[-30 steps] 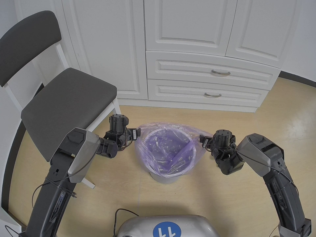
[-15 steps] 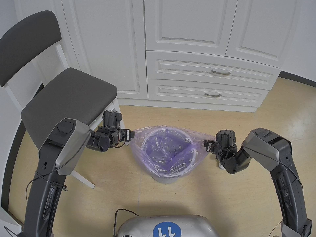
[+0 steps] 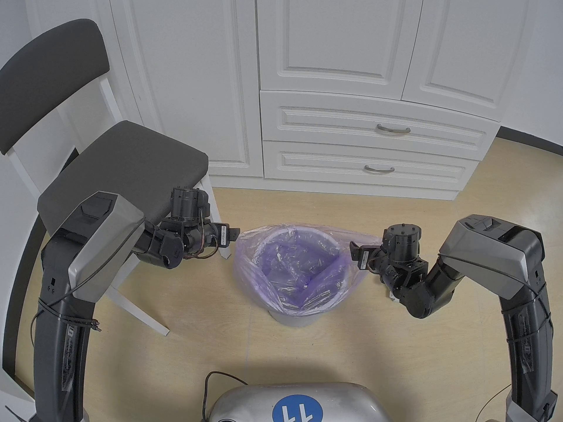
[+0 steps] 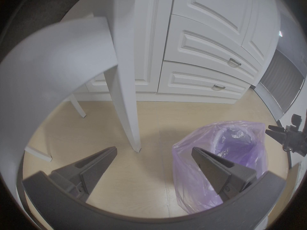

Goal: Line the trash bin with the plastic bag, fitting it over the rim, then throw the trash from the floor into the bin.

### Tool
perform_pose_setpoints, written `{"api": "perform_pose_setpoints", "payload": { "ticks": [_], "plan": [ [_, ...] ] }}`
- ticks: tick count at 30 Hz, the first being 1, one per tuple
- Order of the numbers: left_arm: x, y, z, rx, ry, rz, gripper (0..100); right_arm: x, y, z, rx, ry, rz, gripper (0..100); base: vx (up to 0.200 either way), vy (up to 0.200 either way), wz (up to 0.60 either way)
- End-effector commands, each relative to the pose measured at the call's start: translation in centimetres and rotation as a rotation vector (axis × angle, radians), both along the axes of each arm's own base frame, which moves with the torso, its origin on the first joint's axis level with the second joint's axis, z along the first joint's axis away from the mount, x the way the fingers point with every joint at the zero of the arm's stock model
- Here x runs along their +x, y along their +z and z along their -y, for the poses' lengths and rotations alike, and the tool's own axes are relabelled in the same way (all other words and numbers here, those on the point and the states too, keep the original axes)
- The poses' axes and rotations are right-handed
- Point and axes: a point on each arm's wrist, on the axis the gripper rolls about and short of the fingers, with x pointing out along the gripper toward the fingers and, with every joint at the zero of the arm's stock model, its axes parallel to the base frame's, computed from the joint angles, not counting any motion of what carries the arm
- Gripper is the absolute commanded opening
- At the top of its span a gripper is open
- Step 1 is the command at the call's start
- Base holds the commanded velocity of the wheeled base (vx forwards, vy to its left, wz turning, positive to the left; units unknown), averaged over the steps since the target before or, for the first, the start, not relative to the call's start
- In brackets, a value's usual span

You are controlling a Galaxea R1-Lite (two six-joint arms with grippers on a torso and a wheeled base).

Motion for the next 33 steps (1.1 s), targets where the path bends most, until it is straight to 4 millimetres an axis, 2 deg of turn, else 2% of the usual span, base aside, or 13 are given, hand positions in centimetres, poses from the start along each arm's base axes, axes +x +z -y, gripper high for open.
{"api": "perform_pose_setpoints", "payload": {
  "ticks": [1,5,7,15,20,22,23,26,29,33],
  "plan": [
    [-1.1,0.8,0.5,-0.001,-0.031,0.015,100,-1.5,0.3,-1.9,-0.003,0.054,0.002,100,0.0,0.0,0.0],
    [-1.9,0.5,1.3,-0.006,-0.066,0.016,100,-1.9,-0.5,-2.7,-0.011,0.075,-0.016,100,0.0,0.0,0.0],
    [-2.4,0.1,1.8,0.01,-0.087,0.016,100,-2.0,-1.5,-2.8,-0.03,0.079,-0.041,100,0.0,0.0,0.0],
    [-2.9,-0.2,1.9,0.031,-0.111,0.064,100,-3.3,-2.5,-1.0,-0.187,0.096,-0.106,100,0.0,0.0,0.0],
    [-3.5,0.0,2.2,0.033,-0.123,0.062,100,-5.7,-1.9,0.1,-0.269,0.161,-0.161,100,0.0,0.0,0.0],
    [-3.5,0.0,2.3,0.033,-0.124,0.06,100,-6.3,-2.0,0.2,-0.28,0.188,-0.178,100,0.0,0.0,0.0],
    [-3.7,-0.2,2.5,0.034,-0.129,0.056,100,-7.5,-2.3,0.3,-0.304,0.248,-0.213,100,0.0,0.0,0.0],
    [-4.1,-0.5,3.0,0.037,-0.143,0.044,100,-8.7,-2.9,0.4,-0.354,0.294,-0.246,100,0.0,0.0,0.0],
    [-4.6,-0.9,3.8,0.04,-0.163,0.03,100,-8.5,-2.7,0.2,-0.349,0.295,-0.225,100,0.0,0.0,0.0],
    [-5.2,-2.3,4.7,0.052,-0.187,-0.006,100,-7.0,-1.0,-0.7,-0.26,0.254,-0.076,100,0.0,0.0,0.0]
  ]
}}
